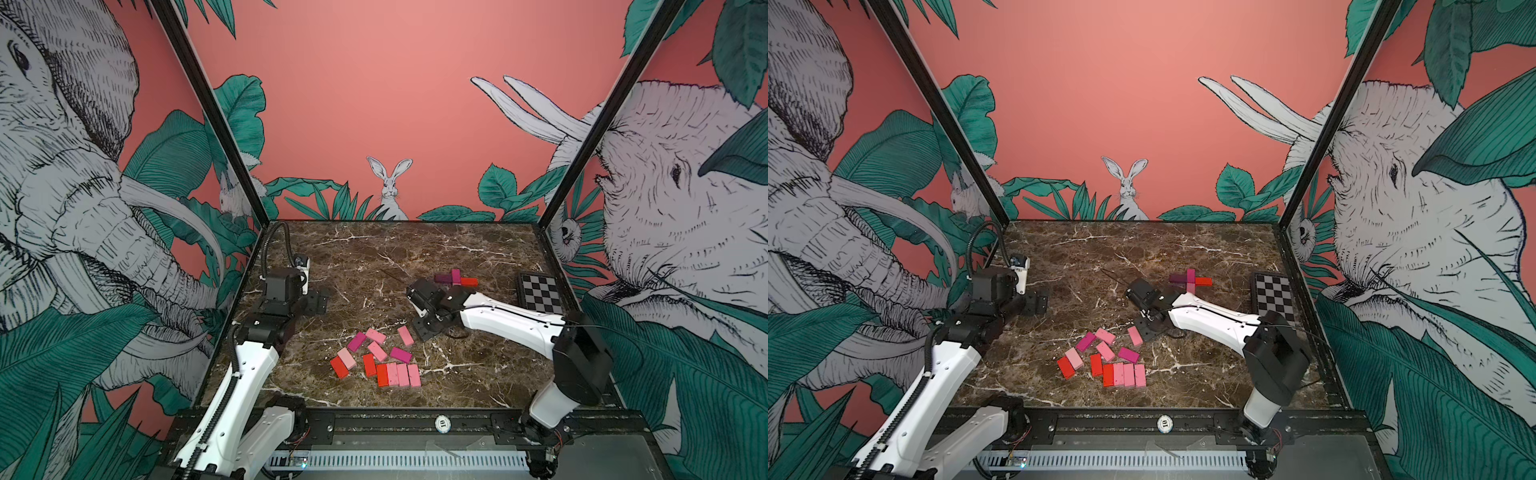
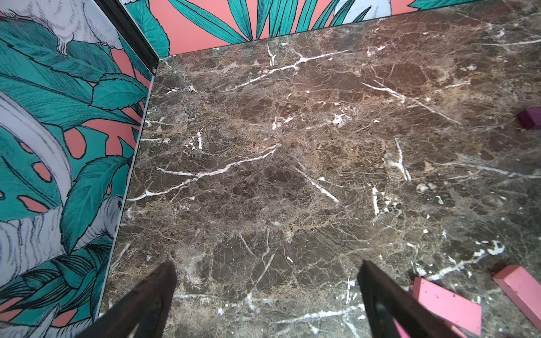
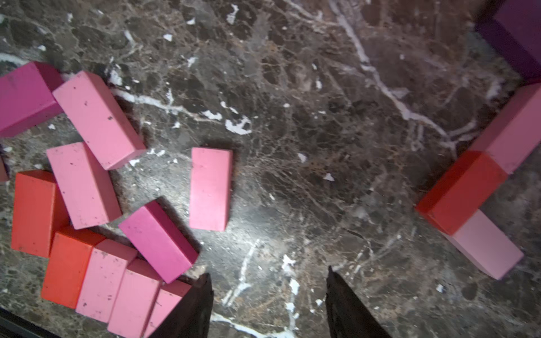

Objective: Assemble the letter t with building blocks
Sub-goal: Pick up the building block from the center of the board.

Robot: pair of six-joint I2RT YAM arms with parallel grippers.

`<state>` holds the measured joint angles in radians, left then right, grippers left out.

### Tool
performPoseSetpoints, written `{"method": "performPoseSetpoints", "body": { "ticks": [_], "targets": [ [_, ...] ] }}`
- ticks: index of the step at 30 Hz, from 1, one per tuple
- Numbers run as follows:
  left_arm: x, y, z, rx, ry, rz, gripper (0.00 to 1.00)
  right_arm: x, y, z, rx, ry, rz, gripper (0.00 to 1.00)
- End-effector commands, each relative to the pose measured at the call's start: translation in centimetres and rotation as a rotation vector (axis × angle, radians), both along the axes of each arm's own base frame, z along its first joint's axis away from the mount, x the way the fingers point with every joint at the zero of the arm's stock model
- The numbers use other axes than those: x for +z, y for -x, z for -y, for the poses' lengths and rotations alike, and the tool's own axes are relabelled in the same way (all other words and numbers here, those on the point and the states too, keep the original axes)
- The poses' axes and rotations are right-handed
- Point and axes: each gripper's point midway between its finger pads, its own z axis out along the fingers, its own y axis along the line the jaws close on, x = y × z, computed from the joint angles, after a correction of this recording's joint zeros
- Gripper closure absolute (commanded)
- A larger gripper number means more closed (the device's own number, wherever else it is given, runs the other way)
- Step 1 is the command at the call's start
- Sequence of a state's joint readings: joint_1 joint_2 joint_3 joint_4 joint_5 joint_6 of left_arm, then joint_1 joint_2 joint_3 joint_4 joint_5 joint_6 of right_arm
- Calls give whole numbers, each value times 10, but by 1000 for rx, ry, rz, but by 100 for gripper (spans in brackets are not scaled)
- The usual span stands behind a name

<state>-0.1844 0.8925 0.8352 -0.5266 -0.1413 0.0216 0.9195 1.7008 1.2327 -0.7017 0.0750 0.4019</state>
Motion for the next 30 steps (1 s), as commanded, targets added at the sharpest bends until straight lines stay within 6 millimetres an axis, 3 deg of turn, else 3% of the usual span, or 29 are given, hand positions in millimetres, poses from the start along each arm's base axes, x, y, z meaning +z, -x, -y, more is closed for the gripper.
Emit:
{"method": "performPoseSetpoints", "body": {
  "ticks": [1, 19, 30],
  "targets": [
    [11, 4, -4, 19, 0, 24, 1, -5, -2, -21, -36, -12, 14, 44],
    [14, 6, -4, 24, 8, 36, 1, -54, 3, -45, -85, -1, -59, 55],
    [14, 7, -4, 22, 12, 37, 1, -60, -6, -36, -172, 33, -17, 78]
  ]
}}
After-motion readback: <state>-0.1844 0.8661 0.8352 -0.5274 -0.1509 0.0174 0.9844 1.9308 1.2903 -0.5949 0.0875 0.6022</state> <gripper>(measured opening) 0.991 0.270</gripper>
